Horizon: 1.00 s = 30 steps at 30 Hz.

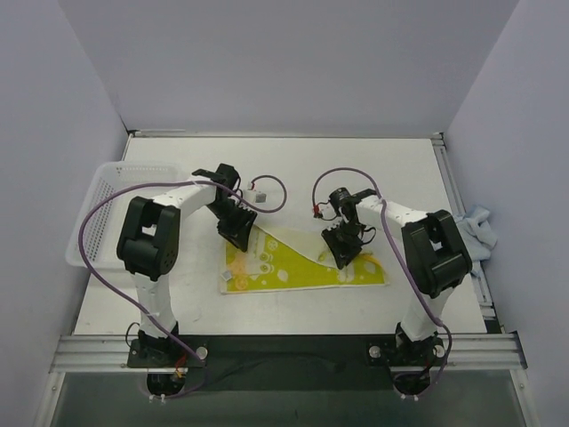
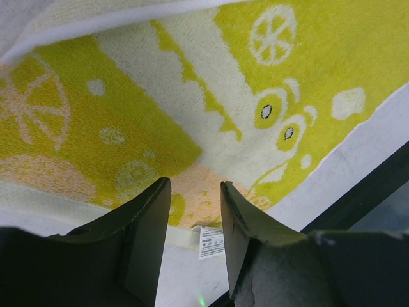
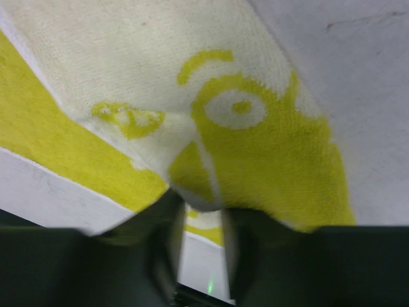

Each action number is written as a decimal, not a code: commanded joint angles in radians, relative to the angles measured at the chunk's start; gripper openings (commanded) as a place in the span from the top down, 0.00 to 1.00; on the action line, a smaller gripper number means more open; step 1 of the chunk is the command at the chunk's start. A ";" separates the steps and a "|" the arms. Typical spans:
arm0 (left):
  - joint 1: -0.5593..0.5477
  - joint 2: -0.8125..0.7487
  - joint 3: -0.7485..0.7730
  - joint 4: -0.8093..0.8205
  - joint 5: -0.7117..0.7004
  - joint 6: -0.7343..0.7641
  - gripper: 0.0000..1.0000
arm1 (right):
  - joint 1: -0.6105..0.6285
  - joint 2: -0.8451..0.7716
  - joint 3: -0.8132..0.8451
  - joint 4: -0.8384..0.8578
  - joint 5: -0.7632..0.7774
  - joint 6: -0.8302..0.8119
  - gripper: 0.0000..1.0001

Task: Roll the towels
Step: Flatten the towel

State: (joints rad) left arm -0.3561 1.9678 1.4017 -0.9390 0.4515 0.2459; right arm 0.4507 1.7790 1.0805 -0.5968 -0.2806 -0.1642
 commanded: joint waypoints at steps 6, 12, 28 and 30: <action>0.014 0.003 -0.003 0.019 -0.027 0.012 0.56 | -0.197 -0.016 0.140 -0.035 -0.219 0.138 1.00; 0.019 0.029 -0.003 0.025 -0.053 0.023 0.58 | -0.412 0.026 0.255 -0.118 -0.589 0.189 1.00; -0.084 -0.225 -0.030 0.058 0.081 0.182 0.54 | -0.615 -0.071 0.259 -0.314 -0.335 -0.167 0.60; -0.171 -0.239 -0.052 0.060 0.046 0.216 0.53 | -0.598 -0.108 0.184 -0.308 -0.264 -0.237 0.61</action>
State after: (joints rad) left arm -0.4145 1.8130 1.3685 -0.9127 0.4553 0.3614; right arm -0.1806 1.7840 1.3296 -0.8165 -0.6868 -0.2241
